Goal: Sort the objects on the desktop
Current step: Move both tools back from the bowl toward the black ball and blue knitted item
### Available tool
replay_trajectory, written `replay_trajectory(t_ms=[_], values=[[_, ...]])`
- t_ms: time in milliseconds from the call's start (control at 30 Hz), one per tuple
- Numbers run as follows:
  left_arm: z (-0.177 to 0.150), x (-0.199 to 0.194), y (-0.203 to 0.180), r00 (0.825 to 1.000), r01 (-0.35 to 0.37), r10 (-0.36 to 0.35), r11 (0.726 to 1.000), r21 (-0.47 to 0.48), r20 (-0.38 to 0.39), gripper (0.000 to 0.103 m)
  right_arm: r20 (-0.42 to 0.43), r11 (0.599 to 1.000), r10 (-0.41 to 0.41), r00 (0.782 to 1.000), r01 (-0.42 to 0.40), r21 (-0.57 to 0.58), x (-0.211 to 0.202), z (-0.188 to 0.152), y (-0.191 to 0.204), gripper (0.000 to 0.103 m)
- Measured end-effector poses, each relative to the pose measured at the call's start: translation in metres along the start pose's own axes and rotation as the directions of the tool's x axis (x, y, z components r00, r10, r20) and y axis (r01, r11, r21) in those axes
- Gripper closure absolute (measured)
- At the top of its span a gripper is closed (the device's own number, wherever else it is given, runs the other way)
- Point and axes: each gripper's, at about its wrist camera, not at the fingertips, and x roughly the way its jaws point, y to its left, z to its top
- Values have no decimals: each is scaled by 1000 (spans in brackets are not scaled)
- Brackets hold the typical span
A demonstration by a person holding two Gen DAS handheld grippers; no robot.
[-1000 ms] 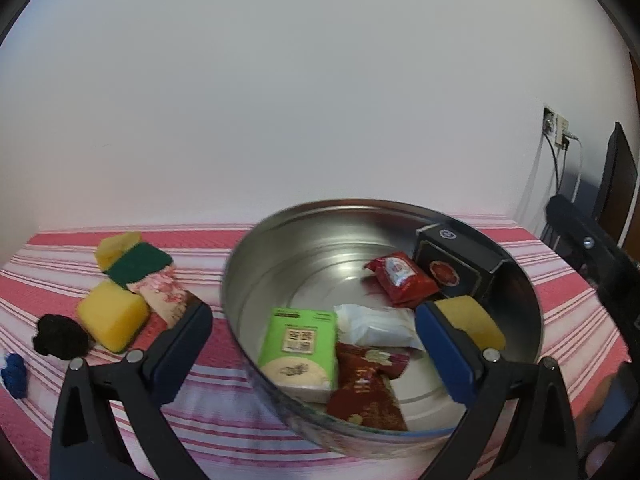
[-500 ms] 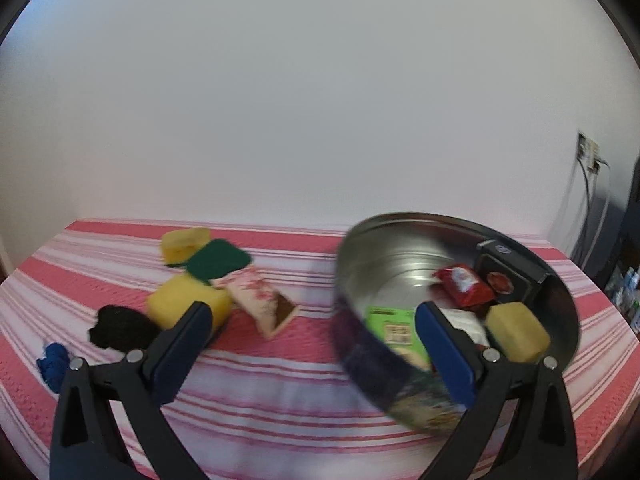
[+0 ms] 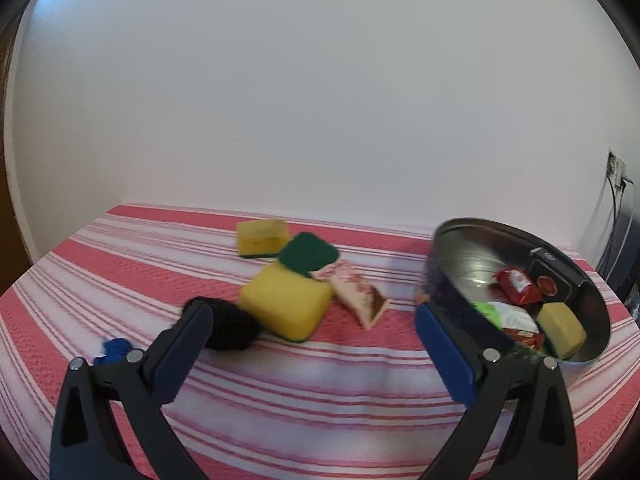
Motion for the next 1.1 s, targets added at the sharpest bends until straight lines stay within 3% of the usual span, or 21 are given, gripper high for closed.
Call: replay_trajectory(t_ms=[367,700,967,1100], values=[[0,2,55,997,-66,63,997,-51,-44,1,-53,992,126,991,-126,6,11,-11,58,11],[-4,8,116,982,-142,128,985,-101,-138,1,-103,978,208,973,-208,12,14,-20,76,11],[-15,29,157,957,-154,93,966,-208,-275,1,-161,972,231,960,-219,86,26,-24,68,11],[-22,40,177,936,-193,86,937,-292,-342,1,-163,972,233,959,-225,67,24,-24,71,11]])
